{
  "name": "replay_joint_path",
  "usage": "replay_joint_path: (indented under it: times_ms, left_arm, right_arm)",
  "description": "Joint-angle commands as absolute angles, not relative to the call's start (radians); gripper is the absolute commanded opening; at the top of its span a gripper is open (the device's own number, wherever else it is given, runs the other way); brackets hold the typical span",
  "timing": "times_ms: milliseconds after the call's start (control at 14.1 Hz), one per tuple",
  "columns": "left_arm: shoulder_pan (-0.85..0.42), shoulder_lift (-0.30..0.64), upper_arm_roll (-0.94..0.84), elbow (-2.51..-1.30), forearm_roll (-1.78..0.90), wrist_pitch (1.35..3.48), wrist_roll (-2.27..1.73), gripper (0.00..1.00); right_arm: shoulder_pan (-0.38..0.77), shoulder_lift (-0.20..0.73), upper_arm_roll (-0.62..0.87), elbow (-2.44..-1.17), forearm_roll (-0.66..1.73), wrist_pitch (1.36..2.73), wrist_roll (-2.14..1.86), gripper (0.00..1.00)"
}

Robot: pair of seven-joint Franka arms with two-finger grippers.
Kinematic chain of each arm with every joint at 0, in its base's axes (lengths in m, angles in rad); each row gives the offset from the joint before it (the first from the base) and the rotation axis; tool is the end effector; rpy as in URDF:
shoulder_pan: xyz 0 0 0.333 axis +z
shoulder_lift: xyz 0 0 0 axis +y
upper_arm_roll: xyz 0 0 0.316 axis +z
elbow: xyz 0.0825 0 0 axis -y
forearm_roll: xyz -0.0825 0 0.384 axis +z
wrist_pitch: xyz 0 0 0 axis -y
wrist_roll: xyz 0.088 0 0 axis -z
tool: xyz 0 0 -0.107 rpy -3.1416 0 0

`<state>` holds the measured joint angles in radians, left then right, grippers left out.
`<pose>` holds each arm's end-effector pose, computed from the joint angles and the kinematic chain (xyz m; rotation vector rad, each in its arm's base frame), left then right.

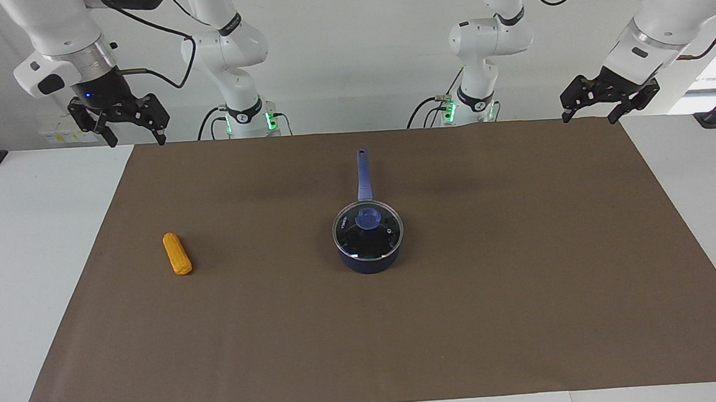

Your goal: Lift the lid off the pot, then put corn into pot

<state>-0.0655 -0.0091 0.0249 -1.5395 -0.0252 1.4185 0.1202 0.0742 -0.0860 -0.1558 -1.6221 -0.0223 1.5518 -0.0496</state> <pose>0.5349 -0.0247 0.6316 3.0967 -0.2533 -0.1723 0.5237 -0.0491 0.6445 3.1312 -0.0503 0.0220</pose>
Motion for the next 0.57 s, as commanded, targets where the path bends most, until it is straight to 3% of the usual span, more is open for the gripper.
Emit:
replay_joint_path:
  times_ms: [0, 495]
  left_arm:
    - [-0.112, -0.034, 0.031, -1.592, -0.023, 1.469, 0.095, 1.00]
    - [-0.256, -0.006, 0.031, -1.654, -0.021, 1.575, -0.096, 1.00]
  right_arm:
    - [0.067, -0.100, -0.152, -1.637, -0.029, 1.557, -0.058, 1.00]
    - [0.069, -0.098, -0.152, -1.637, -0.029, 1.559, -0.058, 1.00]
